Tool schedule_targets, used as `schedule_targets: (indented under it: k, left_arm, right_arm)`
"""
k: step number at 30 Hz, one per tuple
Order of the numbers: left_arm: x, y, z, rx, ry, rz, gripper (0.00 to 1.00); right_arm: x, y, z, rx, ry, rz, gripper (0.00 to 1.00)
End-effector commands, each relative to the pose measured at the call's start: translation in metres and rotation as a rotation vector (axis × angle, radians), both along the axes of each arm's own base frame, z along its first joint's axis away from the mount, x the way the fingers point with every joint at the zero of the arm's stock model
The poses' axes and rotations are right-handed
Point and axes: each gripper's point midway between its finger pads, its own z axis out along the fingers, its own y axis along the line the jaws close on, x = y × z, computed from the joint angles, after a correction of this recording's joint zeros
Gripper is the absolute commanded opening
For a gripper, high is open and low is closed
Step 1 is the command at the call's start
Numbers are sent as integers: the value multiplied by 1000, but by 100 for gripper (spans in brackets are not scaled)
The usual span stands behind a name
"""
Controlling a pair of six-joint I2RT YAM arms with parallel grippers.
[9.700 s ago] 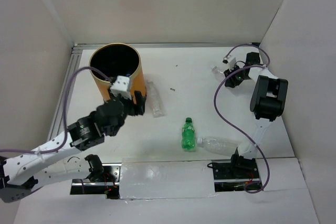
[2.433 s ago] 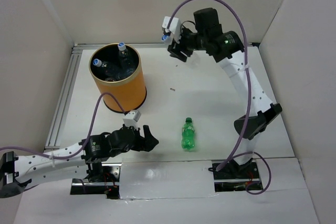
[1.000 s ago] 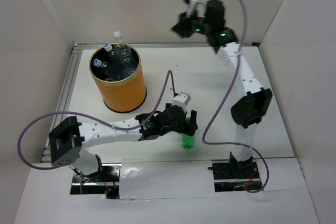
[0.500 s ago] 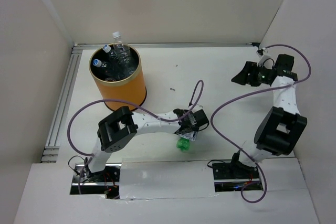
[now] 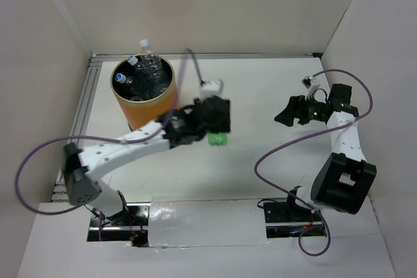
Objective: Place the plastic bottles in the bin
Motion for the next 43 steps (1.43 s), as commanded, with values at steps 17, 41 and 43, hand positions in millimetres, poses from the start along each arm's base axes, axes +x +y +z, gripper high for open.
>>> schedule_targets:
  k: [17,41,43]
  left_arm:
    - [141,304,84,31,-333,859,66]
    - [46,184,151,-254,-553,-23,100]
    - [26,174,108,-274,-473,-57,100]
  right_arm:
    - [-13,42,8,-98,-97,104,80]
    - [12,-20,3,-312,-58,-365,100]
    - [17,-40,15,-372,-118,-476,100]
